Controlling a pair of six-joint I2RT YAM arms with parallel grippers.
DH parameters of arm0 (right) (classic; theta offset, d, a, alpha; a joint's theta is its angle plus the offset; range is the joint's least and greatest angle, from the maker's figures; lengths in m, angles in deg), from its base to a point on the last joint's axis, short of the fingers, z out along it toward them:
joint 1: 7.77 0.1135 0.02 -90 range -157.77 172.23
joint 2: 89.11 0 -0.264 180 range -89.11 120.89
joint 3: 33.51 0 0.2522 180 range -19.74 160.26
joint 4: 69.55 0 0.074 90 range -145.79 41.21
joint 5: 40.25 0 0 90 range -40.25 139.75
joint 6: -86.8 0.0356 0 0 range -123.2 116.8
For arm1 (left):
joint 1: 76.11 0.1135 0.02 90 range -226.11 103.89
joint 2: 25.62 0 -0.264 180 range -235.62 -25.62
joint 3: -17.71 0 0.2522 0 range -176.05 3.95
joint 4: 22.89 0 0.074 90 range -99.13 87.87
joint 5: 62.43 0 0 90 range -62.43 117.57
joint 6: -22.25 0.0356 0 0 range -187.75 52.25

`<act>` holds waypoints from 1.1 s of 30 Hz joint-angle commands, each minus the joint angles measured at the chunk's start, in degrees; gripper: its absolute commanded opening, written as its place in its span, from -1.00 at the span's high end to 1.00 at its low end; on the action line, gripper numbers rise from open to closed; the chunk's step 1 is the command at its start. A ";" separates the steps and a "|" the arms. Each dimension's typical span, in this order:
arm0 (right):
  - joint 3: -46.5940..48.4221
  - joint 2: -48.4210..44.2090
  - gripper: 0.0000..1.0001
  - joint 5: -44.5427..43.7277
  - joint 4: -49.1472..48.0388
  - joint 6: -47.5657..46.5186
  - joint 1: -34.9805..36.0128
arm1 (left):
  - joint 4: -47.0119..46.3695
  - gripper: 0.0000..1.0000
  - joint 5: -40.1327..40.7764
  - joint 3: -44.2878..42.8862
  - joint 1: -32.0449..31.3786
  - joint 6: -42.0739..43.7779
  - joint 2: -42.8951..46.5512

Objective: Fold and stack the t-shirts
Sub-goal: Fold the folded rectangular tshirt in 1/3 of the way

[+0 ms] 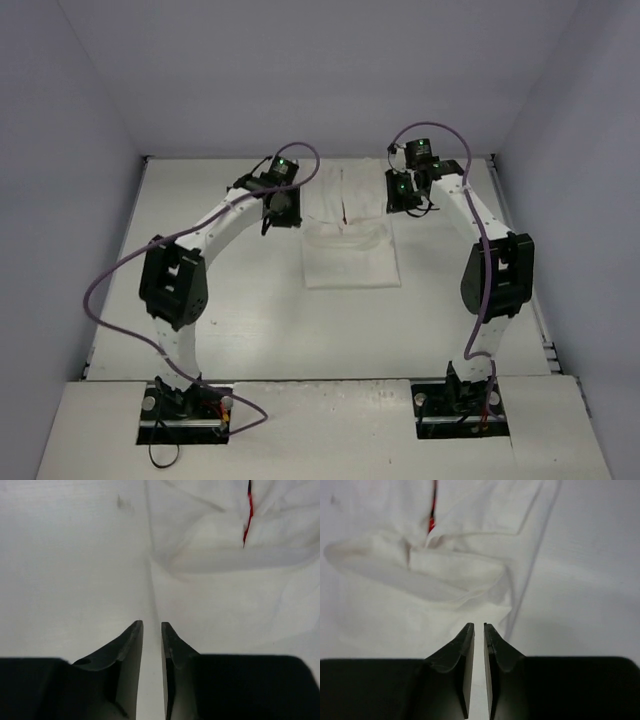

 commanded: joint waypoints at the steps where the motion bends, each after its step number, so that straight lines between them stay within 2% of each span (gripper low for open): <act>1: -7.33 -3.83 0.82 10.64 -0.95 -7.20 4.57 | -9.08 0.71 3.03 15.30 -3.70 -8.22 13.14; 4: -11.09 -3.01 0.95 15.14 -4.73 -6.82 6.05 | -16.45 0.71 2.67 24.92 -6.52 -12.45 14.52; 9: -10.43 0.40 1.00 16.84 -6.44 -7.16 8.20 | -18.47 0.71 4.08 22.69 -11.39 -11.96 9.14; 18: -6.64 8.74 1.00 21.17 -6.64 -8.76 8.67 | -19.45 0.74 5.79 20.62 -11.39 -14.35 0.80; 26: 0.33 14.06 1.00 15.40 -7.44 -9.15 7.53 | -18.10 0.80 5.28 20.53 -11.66 -13.39 -0.81; 33: 14.29 18.25 1.00 6.39 -9.00 -5.19 3.62 | -16.69 0.81 3.41 22.48 -11.61 -10.40 0.31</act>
